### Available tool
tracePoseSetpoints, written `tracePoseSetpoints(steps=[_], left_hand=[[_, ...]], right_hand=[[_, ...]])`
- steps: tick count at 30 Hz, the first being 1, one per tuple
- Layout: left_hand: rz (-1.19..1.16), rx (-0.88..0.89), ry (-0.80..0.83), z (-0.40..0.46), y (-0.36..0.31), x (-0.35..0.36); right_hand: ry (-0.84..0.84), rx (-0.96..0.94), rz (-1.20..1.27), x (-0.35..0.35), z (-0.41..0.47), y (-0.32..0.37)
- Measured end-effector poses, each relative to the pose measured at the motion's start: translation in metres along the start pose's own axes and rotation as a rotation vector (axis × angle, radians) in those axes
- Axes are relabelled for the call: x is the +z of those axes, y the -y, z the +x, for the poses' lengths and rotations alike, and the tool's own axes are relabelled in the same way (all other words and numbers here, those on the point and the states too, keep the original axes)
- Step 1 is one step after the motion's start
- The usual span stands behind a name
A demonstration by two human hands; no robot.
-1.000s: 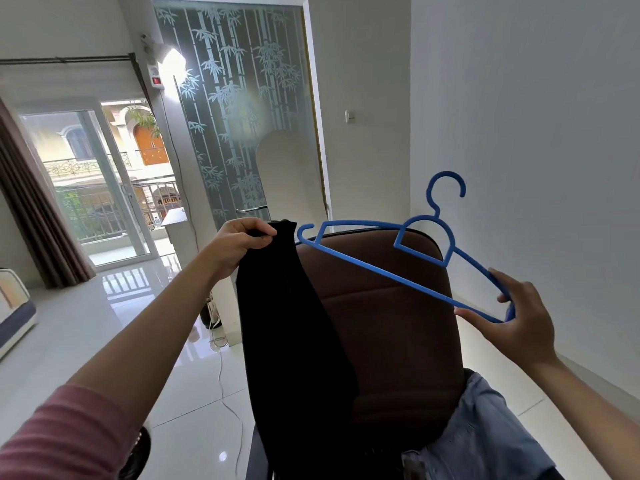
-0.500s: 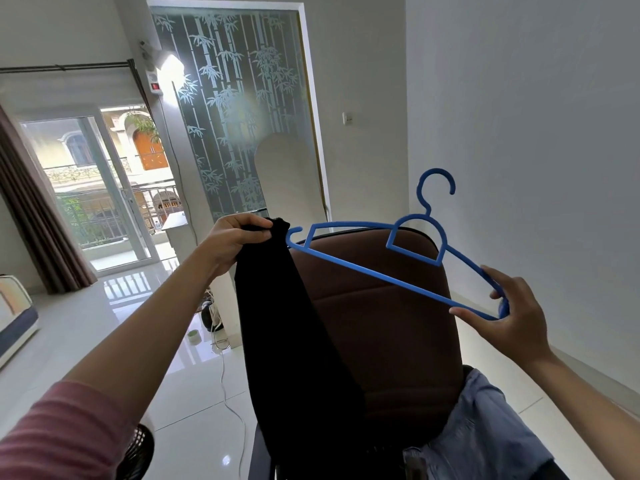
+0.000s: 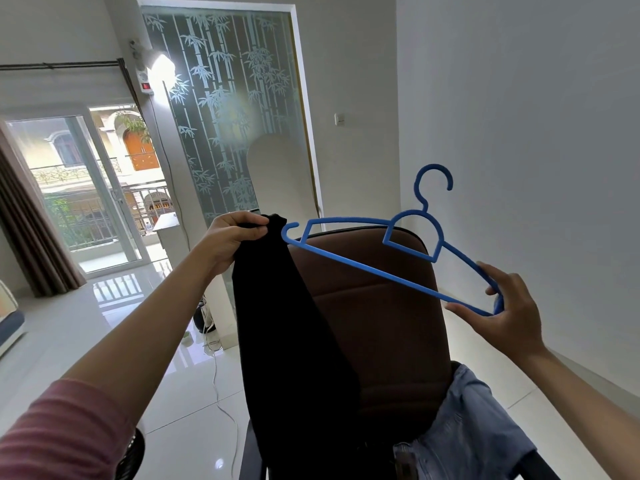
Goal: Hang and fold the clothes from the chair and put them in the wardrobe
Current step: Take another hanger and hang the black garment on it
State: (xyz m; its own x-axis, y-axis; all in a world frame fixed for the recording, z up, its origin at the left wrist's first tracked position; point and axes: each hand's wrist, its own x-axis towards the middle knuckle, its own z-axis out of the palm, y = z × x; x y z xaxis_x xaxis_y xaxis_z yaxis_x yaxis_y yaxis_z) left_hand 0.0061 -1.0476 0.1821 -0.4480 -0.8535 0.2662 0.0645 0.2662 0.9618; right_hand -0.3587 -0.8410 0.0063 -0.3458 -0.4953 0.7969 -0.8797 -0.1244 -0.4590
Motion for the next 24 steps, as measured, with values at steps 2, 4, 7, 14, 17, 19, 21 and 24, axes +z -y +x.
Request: tracePoseSetpoints(steps=[2, 4, 7, 14, 17, 19, 21, 24], left_hand=[[-0.012, -0.001, 0.004, -0.001, 0.0, -0.001], [-0.019, -0.002, 0.01, -0.001, 0.001, -0.002], [-0.017, 0.002, 0.008, -0.002, 0.001, 0.0], [0.021, 0.016, 0.004, -0.003, -0.001, 0.006], [0.099, 0.046, 0.003, -0.002, -0.002, 0.008], [0.158, 0.058, 0.002, -0.002, -0.002, 0.009], [0.205, 0.067, 0.004, -0.004, -0.001, 0.01], [0.217, 0.089, -0.016, -0.005, 0.002, 0.01]], right_hand=[[-0.004, -0.001, -0.009, -0.002, 0.0, -0.001], [-0.005, -0.008, -0.019, -0.004, 0.0, -0.001], [-0.008, -0.022, -0.028, -0.003, 0.001, -0.001], [-0.022, -0.027, -0.027, -0.002, 0.001, 0.0], [-0.027, -0.026, -0.024, -0.001, 0.0, 0.0], [-0.03, -0.029, -0.029, 0.0, -0.002, -0.001], [-0.028, -0.03, -0.031, 0.001, -0.004, -0.002], [-0.026, -0.018, -0.037, 0.002, -0.006, -0.002]])
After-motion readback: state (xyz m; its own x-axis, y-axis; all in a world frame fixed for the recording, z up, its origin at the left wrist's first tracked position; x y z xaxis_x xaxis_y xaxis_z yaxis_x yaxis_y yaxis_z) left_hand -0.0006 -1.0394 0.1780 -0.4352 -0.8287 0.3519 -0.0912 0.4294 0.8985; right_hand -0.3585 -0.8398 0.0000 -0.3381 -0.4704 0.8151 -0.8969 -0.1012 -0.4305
